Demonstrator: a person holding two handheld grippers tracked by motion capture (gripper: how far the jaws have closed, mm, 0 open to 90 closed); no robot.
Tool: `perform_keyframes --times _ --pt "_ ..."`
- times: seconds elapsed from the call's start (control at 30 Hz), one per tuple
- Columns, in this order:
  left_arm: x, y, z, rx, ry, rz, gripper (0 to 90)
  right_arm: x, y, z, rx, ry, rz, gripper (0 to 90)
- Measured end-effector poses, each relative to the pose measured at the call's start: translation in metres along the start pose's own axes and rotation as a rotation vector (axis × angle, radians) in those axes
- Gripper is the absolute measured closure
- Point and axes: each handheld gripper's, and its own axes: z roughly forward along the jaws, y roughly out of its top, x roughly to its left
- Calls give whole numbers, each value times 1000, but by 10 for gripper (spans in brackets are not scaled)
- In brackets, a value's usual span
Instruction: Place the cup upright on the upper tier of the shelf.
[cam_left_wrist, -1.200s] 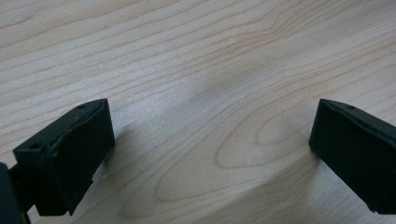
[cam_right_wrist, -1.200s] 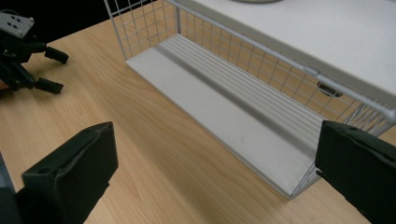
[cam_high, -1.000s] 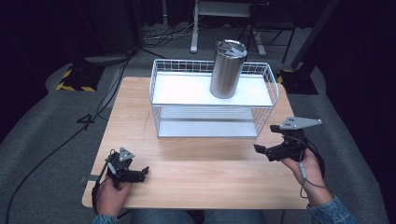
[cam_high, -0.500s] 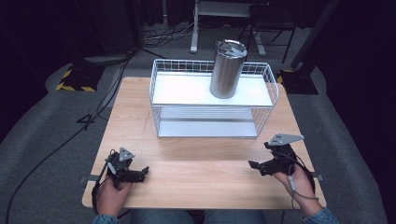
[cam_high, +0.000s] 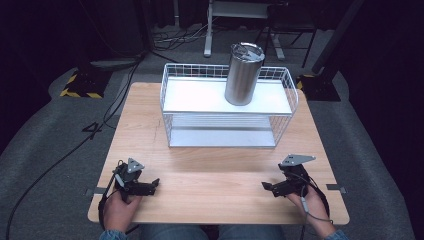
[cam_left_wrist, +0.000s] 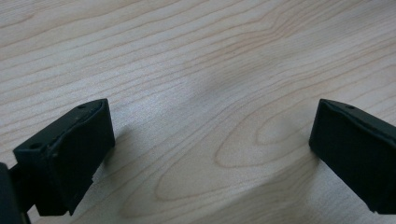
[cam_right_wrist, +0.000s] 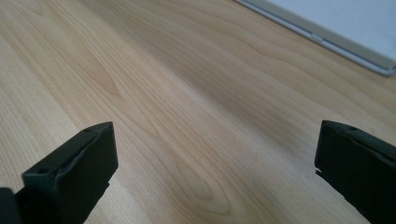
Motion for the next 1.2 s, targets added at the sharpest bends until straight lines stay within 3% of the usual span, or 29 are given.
perform_keyframes --times 0.17,0.4,0.63,0.77,0.87,1.2 --pt "0 0 0 0 0 0 5 2 -13 8 1 7 41 0" --pt "0 0 0 0 0 0 5 4 -22 14 8 0 54 3" --pt "0 0 0 0 0 -1 6 6 -25 19 27 -25 40 39" --pt "0 0 0 0 0 0 5 8 -28 23 2 -96 -5 32" --pt "0 0 0 0 0 0 5 7 -32 26 -38 -105 2 2" --pt "0 0 0 -1 0 -1 5 6 -32 26 -41 -103 1 2"
